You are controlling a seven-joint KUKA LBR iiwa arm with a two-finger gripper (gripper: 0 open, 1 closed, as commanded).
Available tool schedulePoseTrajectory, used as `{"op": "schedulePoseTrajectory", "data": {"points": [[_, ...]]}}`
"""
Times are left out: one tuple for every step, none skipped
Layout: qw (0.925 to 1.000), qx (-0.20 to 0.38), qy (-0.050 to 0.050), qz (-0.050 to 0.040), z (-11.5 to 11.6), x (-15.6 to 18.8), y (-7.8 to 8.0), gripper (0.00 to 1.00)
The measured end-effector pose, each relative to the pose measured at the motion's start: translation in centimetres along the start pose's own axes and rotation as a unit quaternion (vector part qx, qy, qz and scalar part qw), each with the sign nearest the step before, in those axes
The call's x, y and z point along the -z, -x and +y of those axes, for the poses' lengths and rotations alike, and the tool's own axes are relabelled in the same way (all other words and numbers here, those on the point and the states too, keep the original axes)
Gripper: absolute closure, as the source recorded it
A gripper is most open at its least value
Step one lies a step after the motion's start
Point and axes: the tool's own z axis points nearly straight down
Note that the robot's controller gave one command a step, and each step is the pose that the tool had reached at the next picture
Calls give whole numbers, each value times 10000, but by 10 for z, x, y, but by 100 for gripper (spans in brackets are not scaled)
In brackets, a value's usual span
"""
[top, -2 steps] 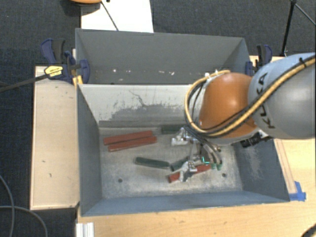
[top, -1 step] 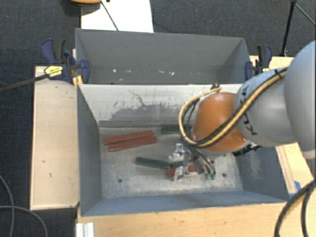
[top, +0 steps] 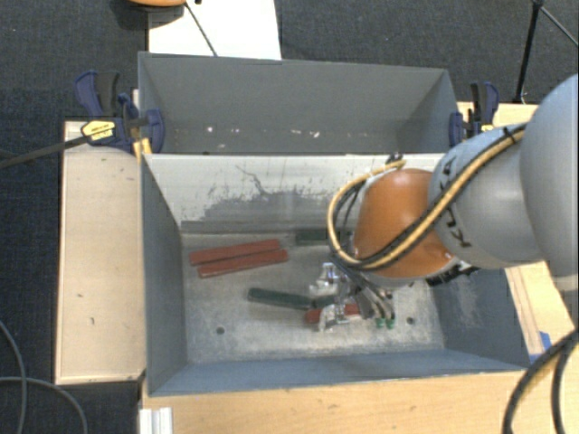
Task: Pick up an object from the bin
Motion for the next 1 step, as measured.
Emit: {"op": "schedulePoseTrajectory", "data": {"points": [[9998,213,-5,43,9,144,-3,100]]}}
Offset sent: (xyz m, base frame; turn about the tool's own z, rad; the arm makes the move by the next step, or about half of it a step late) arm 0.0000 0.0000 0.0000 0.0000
